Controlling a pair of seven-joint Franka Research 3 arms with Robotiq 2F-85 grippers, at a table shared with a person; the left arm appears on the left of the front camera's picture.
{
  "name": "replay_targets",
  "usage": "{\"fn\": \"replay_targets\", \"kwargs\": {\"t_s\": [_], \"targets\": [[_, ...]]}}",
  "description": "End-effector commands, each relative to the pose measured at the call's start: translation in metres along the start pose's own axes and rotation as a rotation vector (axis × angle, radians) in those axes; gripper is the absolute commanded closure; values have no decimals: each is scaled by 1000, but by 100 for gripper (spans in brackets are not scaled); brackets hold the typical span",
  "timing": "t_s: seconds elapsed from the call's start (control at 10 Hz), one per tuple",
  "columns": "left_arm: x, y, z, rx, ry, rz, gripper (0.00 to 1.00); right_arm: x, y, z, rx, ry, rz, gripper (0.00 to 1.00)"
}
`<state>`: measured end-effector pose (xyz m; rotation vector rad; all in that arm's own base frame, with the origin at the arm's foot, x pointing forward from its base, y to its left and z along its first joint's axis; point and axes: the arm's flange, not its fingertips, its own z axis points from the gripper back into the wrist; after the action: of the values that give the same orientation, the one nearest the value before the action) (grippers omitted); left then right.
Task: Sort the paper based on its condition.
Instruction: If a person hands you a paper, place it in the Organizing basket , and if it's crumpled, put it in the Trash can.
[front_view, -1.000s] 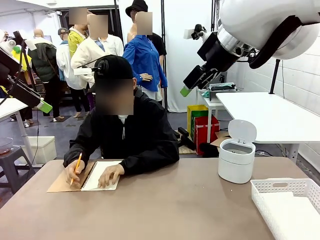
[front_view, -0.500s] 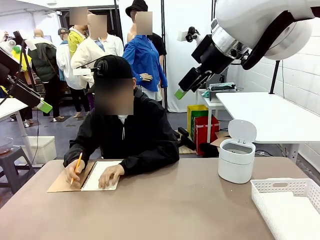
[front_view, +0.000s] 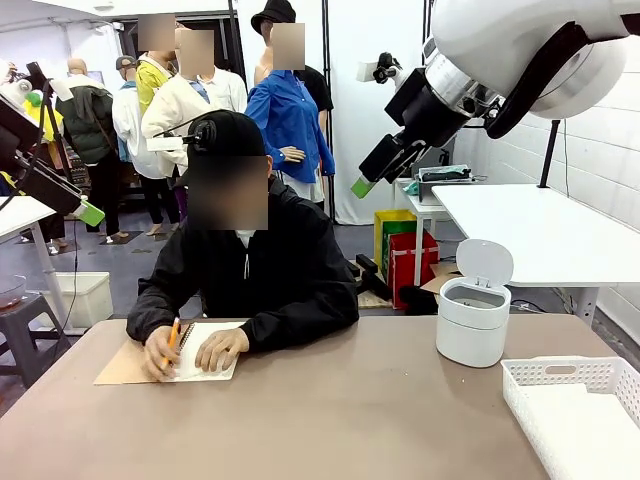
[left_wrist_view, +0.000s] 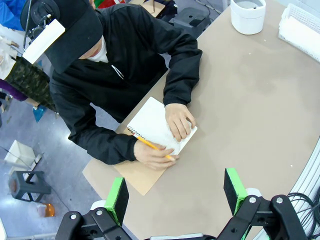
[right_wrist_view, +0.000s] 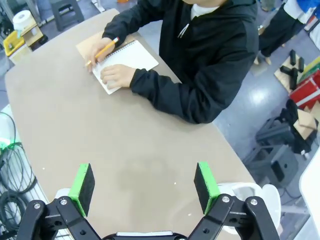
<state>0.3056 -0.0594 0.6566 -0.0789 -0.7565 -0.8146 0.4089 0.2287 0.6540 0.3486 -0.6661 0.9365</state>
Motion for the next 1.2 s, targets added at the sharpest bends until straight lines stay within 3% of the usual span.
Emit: {"fn": "replay_targets", "kwargs": {"t_s": [0.0,1.1], "targets": [[0,0,0,-1,-1,0,0,1,1,0,-14,1,-3,0],[0,0,0,-1,-1,0,0,1,1,0,-14,1,-3,0]]}}
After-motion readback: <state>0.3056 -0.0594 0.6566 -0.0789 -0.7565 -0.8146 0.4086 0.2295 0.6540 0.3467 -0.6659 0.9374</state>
